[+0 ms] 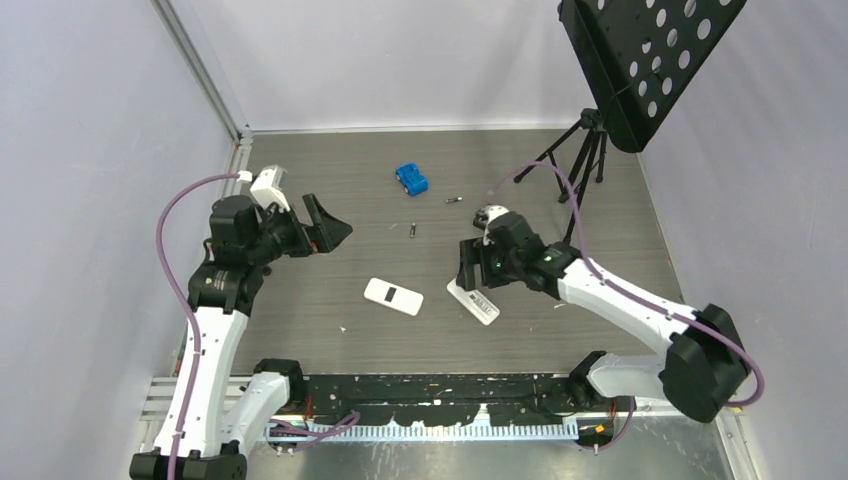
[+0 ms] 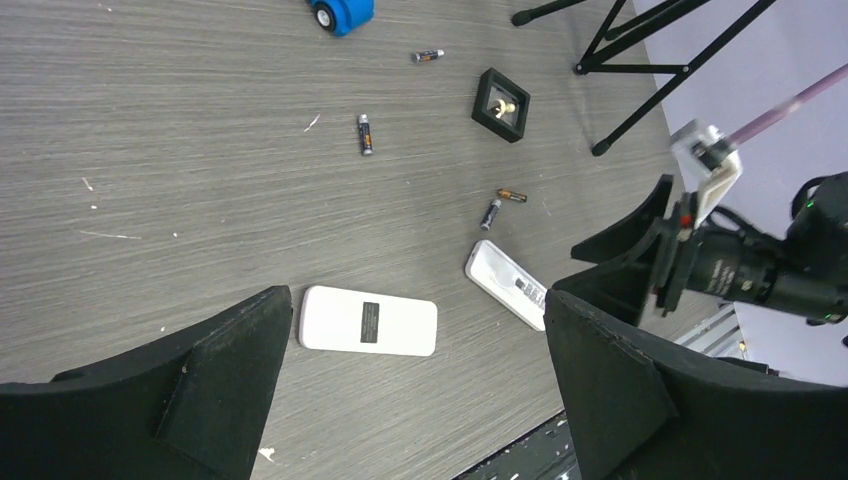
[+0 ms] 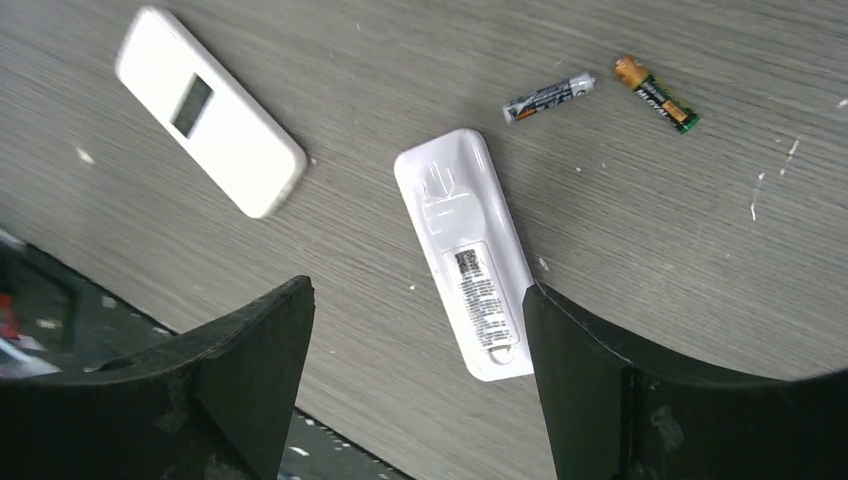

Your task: Load the batteries into the remote control

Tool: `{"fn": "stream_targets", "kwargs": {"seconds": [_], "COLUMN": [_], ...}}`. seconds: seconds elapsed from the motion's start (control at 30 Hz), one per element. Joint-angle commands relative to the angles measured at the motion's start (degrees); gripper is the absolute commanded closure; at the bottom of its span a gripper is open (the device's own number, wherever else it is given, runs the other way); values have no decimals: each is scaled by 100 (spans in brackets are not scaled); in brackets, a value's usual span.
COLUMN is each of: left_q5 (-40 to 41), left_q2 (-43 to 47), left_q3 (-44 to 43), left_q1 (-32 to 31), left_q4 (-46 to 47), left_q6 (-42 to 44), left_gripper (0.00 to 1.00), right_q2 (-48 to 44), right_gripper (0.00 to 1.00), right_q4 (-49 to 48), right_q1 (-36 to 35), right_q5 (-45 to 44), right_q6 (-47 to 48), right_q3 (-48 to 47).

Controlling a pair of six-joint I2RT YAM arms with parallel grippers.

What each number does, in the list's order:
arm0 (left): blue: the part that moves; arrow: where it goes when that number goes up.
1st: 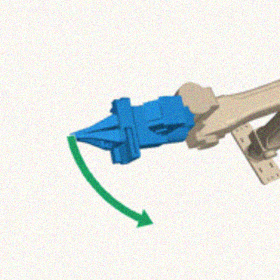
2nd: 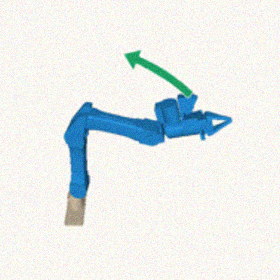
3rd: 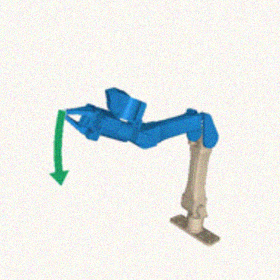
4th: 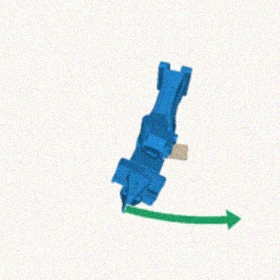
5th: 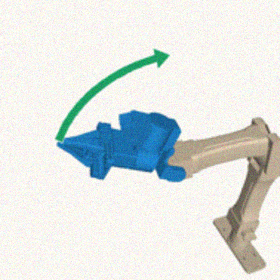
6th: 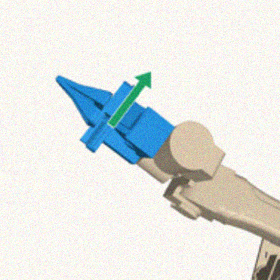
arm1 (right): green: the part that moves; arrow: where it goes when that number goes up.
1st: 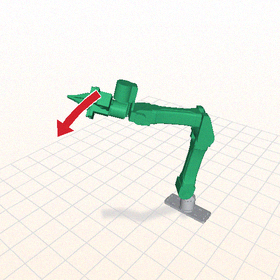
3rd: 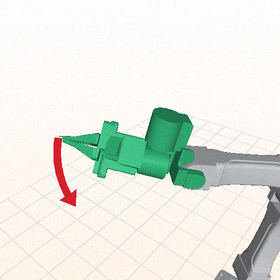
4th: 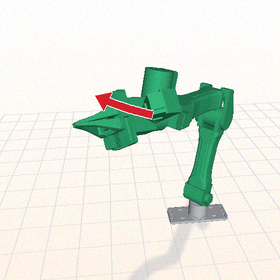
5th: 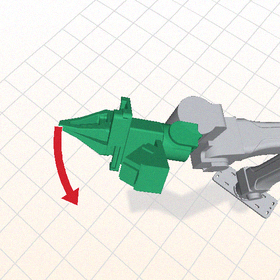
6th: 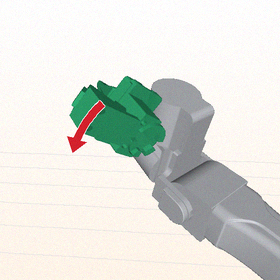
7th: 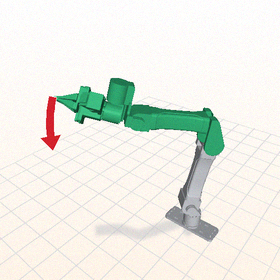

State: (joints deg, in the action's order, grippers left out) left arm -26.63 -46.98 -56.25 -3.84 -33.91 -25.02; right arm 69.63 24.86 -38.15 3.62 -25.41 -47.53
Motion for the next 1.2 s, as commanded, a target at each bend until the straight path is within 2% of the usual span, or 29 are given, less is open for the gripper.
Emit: {"fn": "stream_targets", "kwargs": {"seconds": [0.0, 0.17, 0.33, 0.83, 0.97, 1.17], "left_q5": [-111, -248, -218, -494, -674, -1174], "left_q2": [28, -109, -130, -138, -160, -354], "left_q3": [145, 329, 297, 397, 537, 931], "left_q1": [29, 27, 24, 19, 5, -75], "left_q4": [480, 633, 520, 742, 945, 1605], "left_q6": [-141, -269, -216, -439, -638, -1311], "left_gripper": [0, 0, 0, 0, 0, 0], "right_q2": [475, 1544, 2152, 2415, 2447, 2465], "right_gripper": [18, 18, 18, 19, 28, 56], "right_q4": [-192, 188, 328, 325, 292, 168], "right_q1": [-530, -1136, -1291, -1085, -873, -808], "right_q5": [-834, -1689, -2270, -1505, -1231, -1130], "right_q6": [760, 1067, 1105, 615, 510, 545], "right_q3": [-103, -513, -772, -795, -738, -693]}}
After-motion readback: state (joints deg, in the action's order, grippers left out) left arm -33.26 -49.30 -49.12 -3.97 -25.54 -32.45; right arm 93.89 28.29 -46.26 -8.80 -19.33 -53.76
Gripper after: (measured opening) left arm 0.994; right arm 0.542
